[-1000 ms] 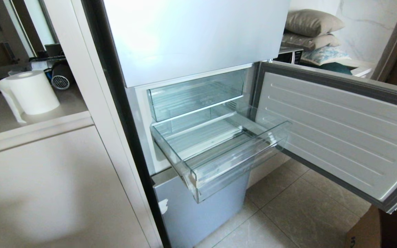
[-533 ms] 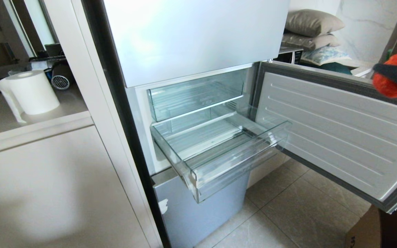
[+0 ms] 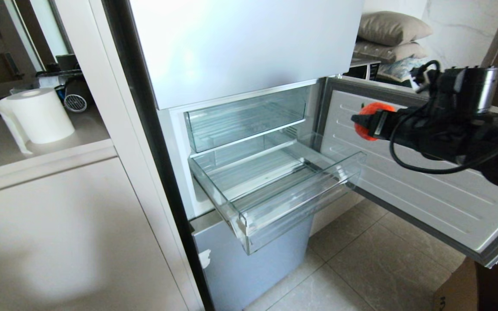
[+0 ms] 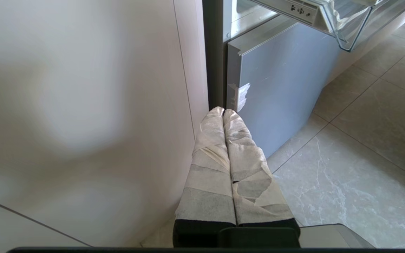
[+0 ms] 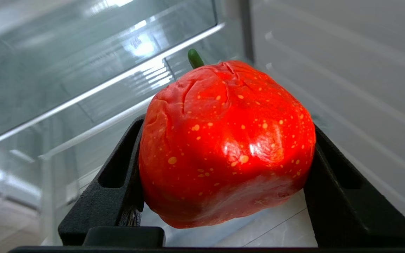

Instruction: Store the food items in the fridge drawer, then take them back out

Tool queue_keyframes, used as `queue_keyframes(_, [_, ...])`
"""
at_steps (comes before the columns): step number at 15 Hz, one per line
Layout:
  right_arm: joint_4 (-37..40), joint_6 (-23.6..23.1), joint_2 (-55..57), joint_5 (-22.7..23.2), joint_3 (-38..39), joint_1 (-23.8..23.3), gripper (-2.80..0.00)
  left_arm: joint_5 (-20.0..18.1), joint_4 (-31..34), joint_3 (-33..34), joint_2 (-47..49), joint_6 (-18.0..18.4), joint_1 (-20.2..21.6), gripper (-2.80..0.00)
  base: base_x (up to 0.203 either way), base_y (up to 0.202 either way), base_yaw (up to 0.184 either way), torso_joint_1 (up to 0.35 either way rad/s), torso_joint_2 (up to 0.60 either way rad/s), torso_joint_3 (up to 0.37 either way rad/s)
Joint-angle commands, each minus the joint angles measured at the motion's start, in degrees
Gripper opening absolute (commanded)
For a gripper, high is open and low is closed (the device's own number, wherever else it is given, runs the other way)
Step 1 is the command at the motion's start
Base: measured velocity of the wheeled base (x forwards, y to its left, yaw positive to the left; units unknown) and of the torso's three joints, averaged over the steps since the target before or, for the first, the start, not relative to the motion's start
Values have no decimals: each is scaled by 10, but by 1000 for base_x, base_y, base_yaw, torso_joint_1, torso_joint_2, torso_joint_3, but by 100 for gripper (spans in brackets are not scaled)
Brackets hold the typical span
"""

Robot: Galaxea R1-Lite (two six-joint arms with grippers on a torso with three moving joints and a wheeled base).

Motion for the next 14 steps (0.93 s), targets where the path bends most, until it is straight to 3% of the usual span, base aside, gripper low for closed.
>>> queue_keyframes(1, [-1, -13, 139, -16, -79, 39, -280, 0, 1, 0, 0, 0, 0, -280, 0, 0, 0, 0, 0, 0])
queue_keyframes(5, [28, -63, 254, -27, -233, 74, -280, 0, 1, 0, 0, 0, 0, -280, 0, 0, 0, 0, 0, 0])
queue_keyframes(9, [92, -75, 340, -29, -366, 96, -280, 0, 1, 0, 0, 0, 0, -280, 0, 0, 0, 0, 0, 0])
queue_keyframes(14, [128, -77, 387, -28, -399, 118, -280, 0, 1, 0, 0, 0, 0, -280, 0, 0, 0, 0, 0, 0])
